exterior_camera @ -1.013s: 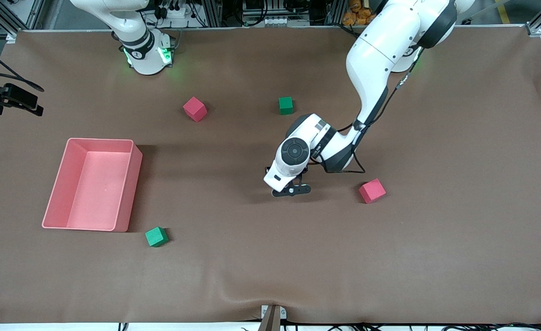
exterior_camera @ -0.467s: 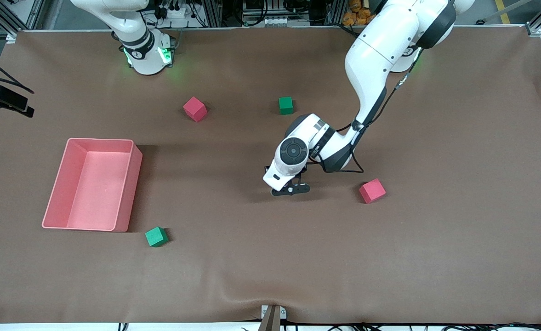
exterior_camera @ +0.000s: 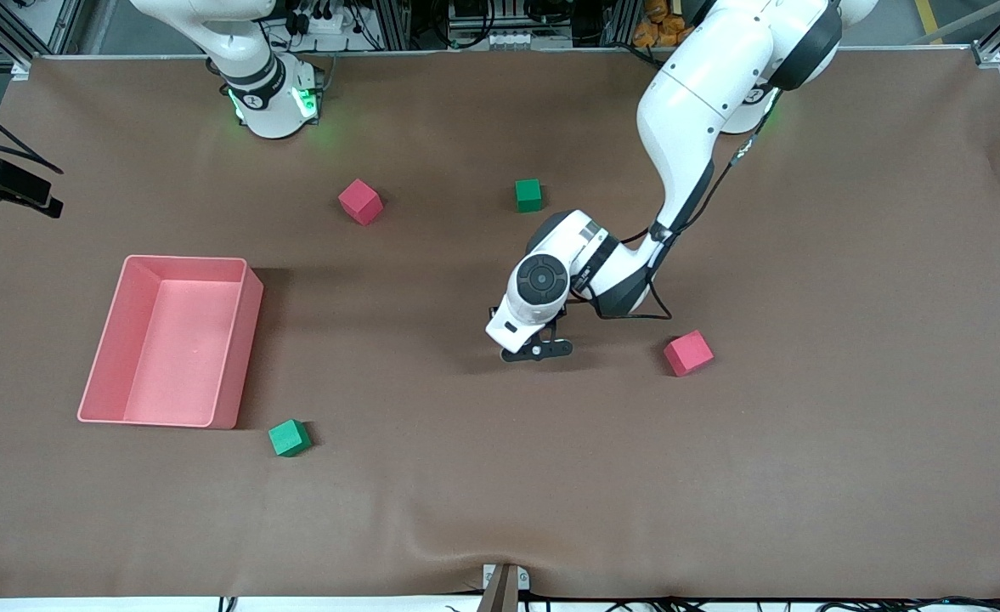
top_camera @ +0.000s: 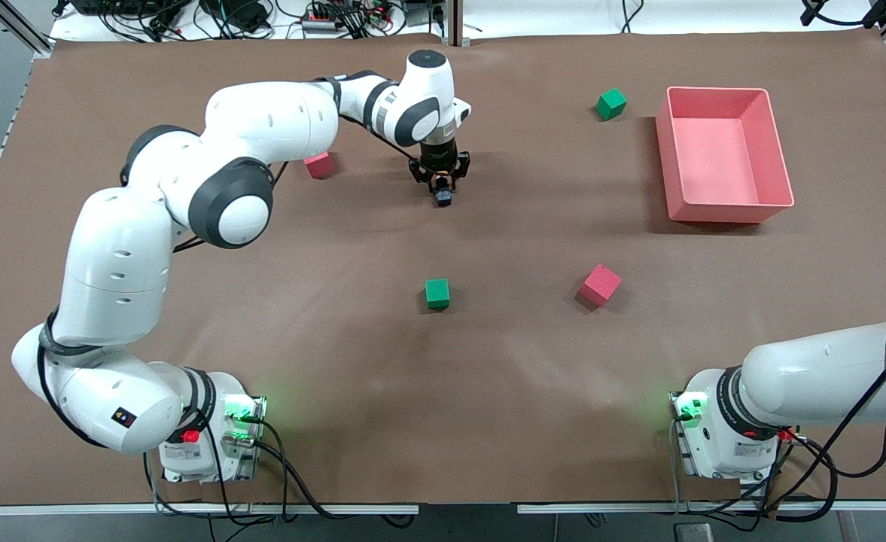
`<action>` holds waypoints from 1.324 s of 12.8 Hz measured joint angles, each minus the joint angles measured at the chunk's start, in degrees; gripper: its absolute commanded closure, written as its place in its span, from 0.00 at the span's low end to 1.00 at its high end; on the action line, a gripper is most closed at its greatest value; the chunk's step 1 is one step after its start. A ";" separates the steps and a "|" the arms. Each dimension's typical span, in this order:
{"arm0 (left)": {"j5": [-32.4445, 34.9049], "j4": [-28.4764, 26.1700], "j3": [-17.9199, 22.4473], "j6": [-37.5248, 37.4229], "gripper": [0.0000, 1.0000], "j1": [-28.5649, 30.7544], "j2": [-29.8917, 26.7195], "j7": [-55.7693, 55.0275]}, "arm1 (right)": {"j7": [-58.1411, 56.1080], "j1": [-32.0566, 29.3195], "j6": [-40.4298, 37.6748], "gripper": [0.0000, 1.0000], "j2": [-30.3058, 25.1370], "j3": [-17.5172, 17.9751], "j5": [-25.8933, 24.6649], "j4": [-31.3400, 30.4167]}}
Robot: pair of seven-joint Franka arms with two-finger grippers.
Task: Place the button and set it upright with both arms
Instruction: 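Lift the button with the left gripper and tilt the wrist up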
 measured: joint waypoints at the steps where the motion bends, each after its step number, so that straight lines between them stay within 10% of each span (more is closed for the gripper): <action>1: 0.00 0.00 0.00 0.00 0.72 0.00 0.00 0.00 | 0.00 0.00 0.19 0.00 0.01 0.03 0.00 0.00; 10: -0.11 1.48 0.06 -0.65 0.92 1.13 -1.17 -2.13 | 0.00 0.01 0.39 0.00 0.25 0.09 0.00 0.00; 17: 0.54 1.64 0.47 -1.16 0.89 0.82 -4.18 -12.01 | 0.03 -0.02 0.53 0.00 0.49 0.02 0.00 0.26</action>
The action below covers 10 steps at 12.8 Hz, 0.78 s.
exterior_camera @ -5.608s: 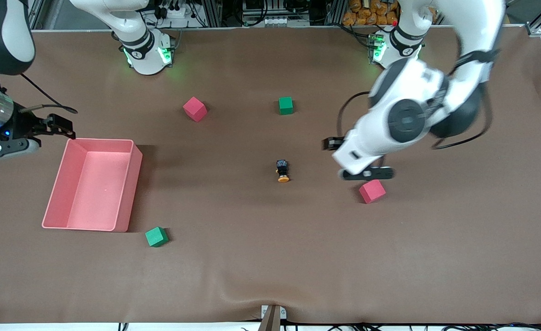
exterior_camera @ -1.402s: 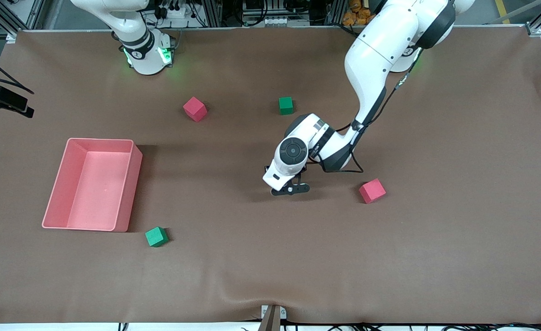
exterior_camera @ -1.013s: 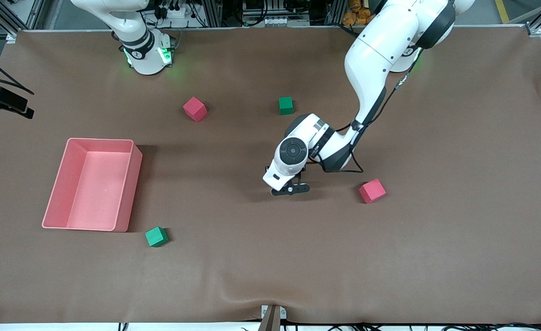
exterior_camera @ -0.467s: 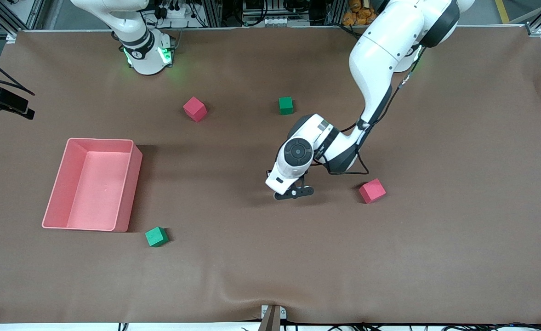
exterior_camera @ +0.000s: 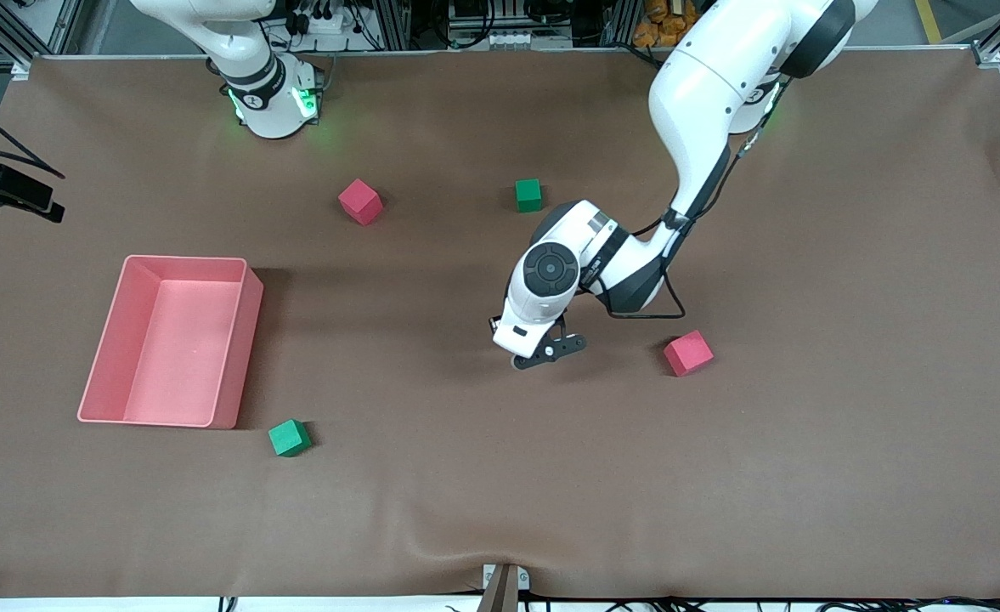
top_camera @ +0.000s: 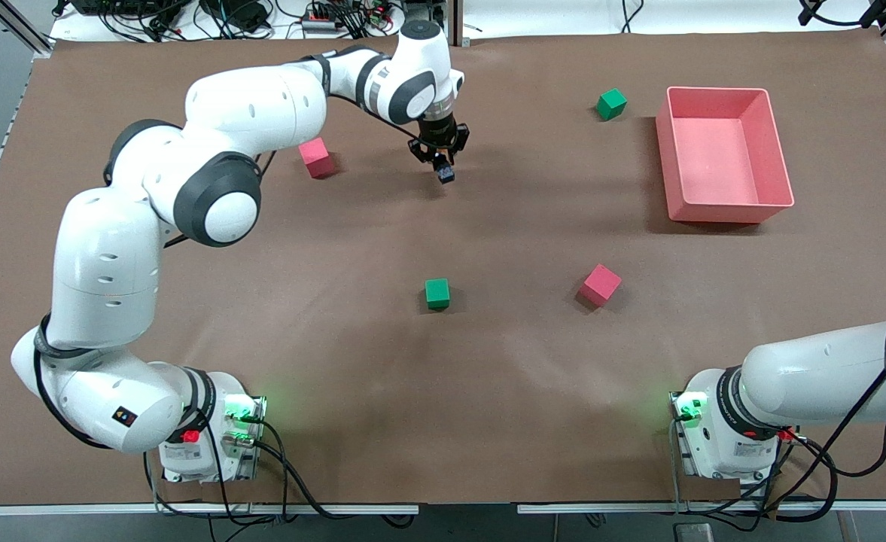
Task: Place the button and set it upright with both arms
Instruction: 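Lift the button with the left gripper and tilt the wrist up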
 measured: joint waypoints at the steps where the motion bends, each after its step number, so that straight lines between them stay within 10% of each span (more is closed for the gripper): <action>1: 0.17 0.01 0.34 -0.51 0.83 0.02 -0.97 -1.42 | 0.00 0.00 0.00 0.00 0.00 0.00 0.00 0.32; 10: 15.58 0.04 0.38 -12.21 0.92 -2.12 -3.27 -13.81 | 0.00 -0.13 0.00 0.00 0.25 -0.12 0.00 0.48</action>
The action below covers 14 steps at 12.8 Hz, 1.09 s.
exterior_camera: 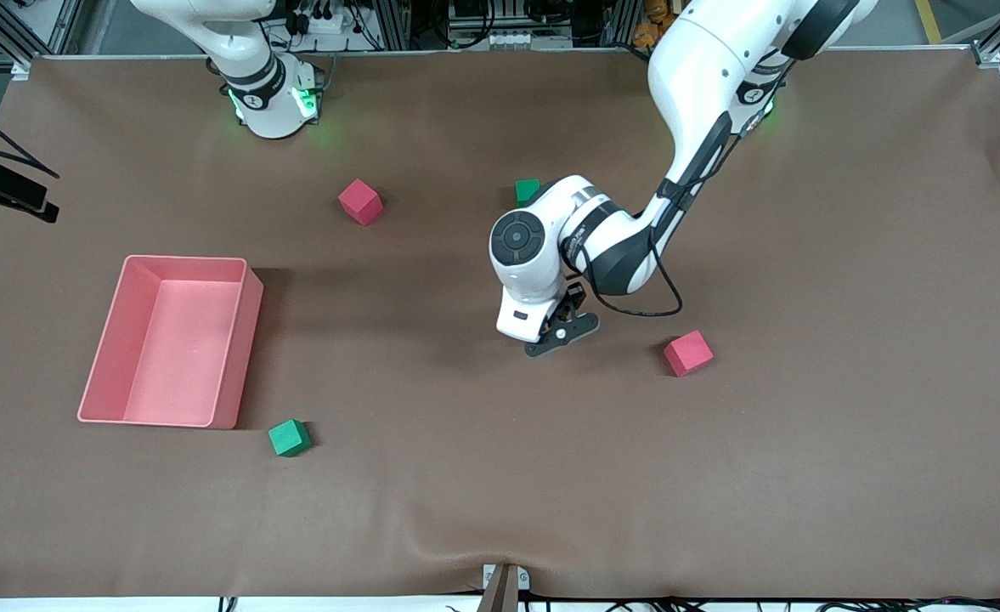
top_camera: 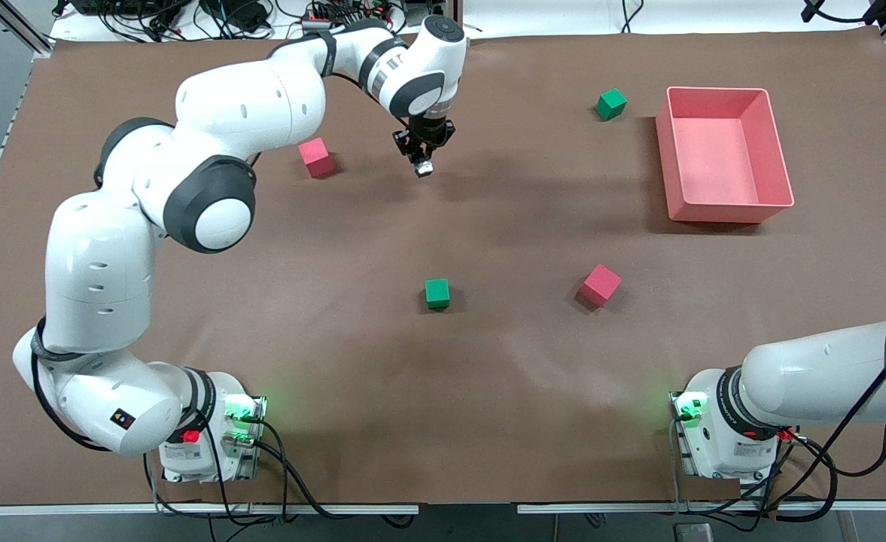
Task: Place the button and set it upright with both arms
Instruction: 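Lift the button with the left gripper and tilt the wrist up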
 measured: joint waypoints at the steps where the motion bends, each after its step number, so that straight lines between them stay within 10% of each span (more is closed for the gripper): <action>1: 1.75 0.00 -0.03 -0.80 0.92 -0.19 -0.13 -1.81 | 0.00 0.00 0.00 0.00 0.18 0.02 0.00 0.00; 14: 24.87 -0.48 20.65 -16.18 0.83 -35.02 4.59 -44.32 | 0.00 0.02 0.04 0.00 0.45 0.07 0.00 0.59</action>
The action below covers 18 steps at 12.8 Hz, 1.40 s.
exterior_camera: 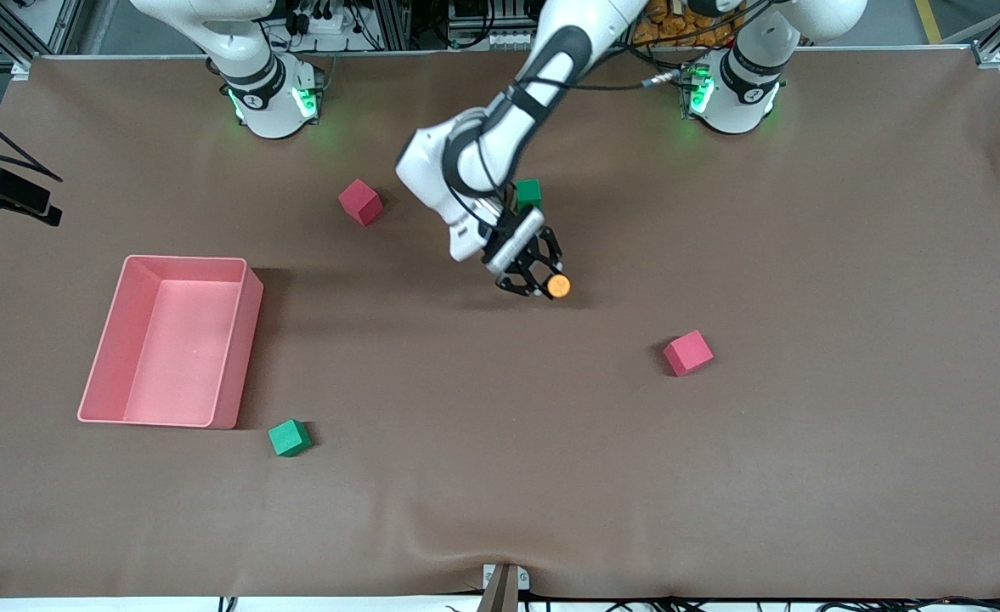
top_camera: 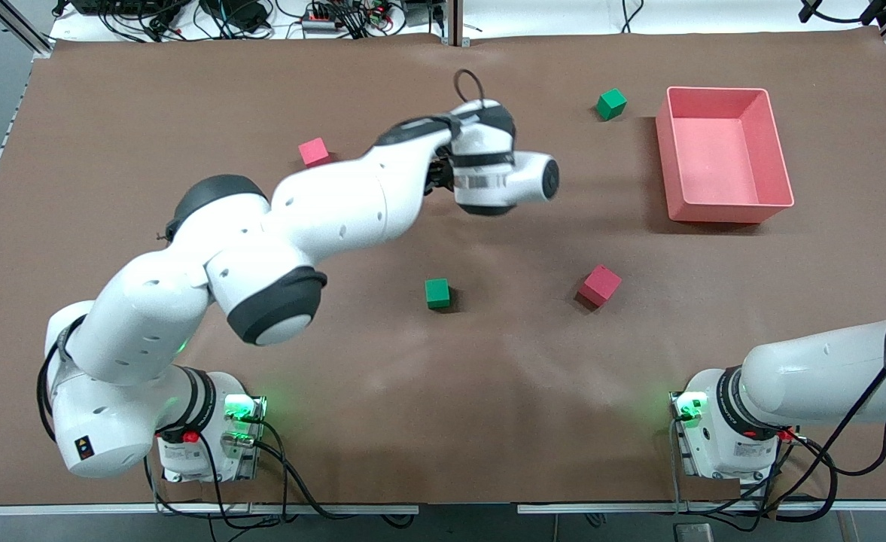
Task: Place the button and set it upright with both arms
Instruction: 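Lift the button with the left gripper and tilt the wrist up, then hold the button raised in the left gripper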
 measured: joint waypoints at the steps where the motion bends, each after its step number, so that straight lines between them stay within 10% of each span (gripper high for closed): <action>1: 2.20 0.10 0.02 -1.32 0.83 -1.76 0.04 -1.71 | 0.00 -0.02 0.00 0.00 0.00 -0.04 0.00 0.15; 18: 18.86 1.06 -0.85 -3.10 0.82 -12.19 10.81 -25.88 | 0.00 0.06 0.02 0.00 0.39 0.13 0.00 0.46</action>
